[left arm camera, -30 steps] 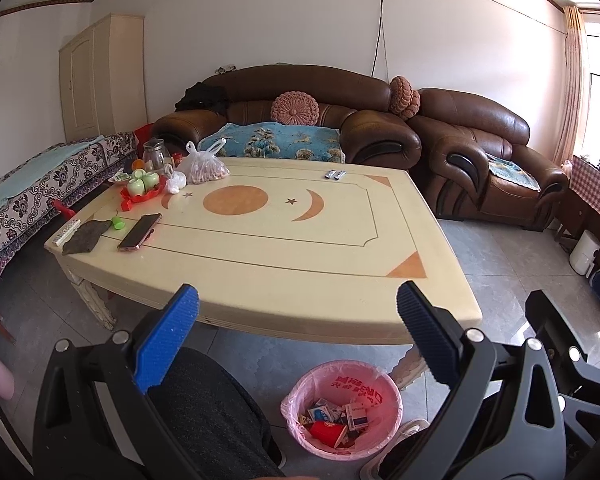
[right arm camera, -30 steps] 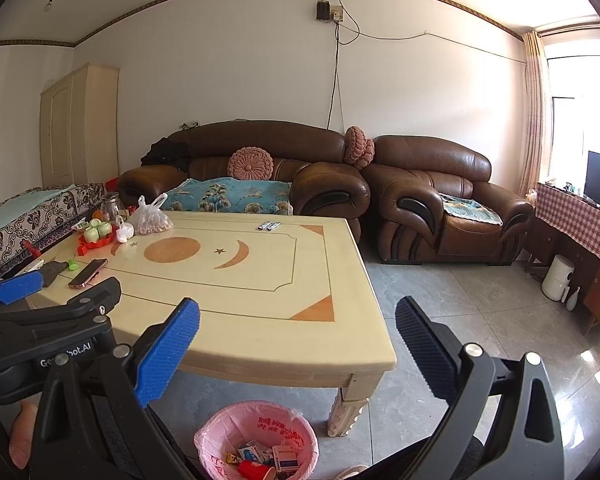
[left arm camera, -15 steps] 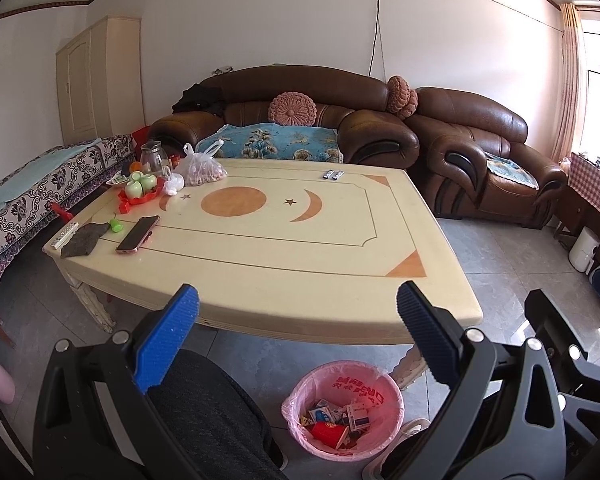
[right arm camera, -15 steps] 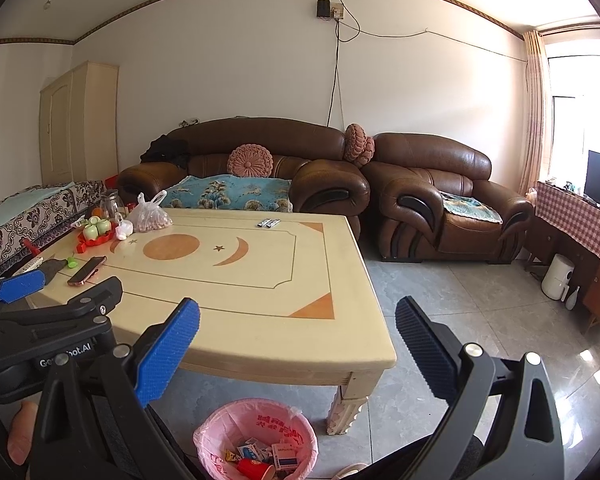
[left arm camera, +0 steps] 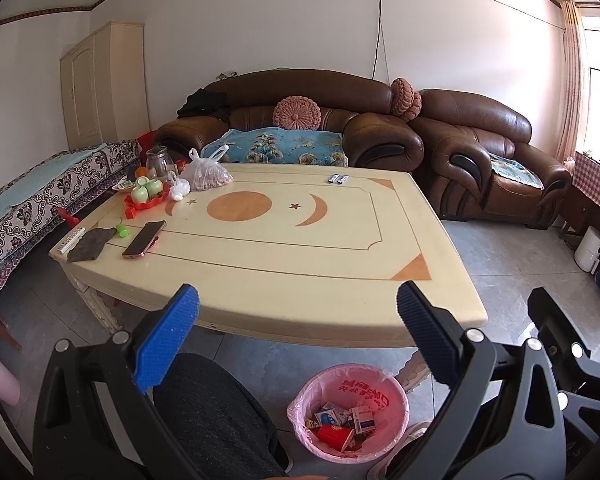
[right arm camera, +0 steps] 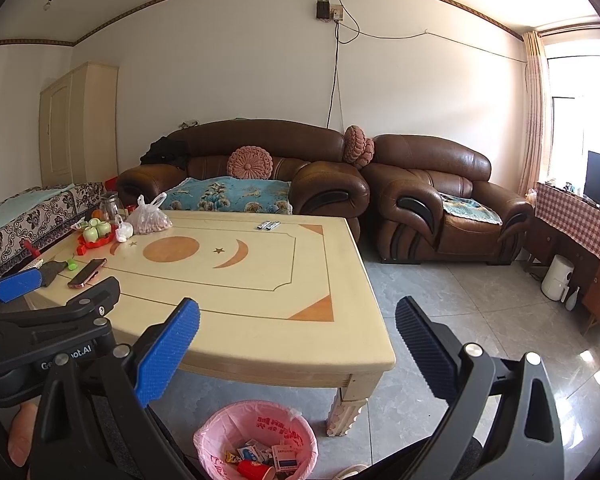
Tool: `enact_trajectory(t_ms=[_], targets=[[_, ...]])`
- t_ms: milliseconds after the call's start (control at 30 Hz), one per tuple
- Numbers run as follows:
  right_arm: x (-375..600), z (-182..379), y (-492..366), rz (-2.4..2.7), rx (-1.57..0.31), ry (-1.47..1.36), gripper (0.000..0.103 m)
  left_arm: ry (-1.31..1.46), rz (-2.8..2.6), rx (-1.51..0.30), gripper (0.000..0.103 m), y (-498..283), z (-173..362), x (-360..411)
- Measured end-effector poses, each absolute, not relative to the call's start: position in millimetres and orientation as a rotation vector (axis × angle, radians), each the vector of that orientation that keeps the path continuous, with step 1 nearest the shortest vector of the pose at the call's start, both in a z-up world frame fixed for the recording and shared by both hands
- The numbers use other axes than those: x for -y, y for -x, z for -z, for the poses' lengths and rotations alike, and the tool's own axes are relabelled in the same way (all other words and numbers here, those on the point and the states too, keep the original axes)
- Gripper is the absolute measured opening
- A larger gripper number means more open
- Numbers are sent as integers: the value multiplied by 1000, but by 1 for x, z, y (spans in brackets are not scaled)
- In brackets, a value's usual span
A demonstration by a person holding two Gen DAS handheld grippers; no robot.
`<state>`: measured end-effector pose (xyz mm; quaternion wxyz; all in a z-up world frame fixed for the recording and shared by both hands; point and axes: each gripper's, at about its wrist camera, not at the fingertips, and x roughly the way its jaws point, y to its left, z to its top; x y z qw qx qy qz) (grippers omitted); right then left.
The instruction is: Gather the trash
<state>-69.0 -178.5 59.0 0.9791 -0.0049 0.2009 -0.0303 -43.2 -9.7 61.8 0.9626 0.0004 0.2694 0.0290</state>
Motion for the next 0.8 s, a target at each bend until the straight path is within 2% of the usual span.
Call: enact_trajectory(t_ms=[800], targets=[[180,-60,70,57,-406,8,96,2,-65,-554,97,42,-61,8]])
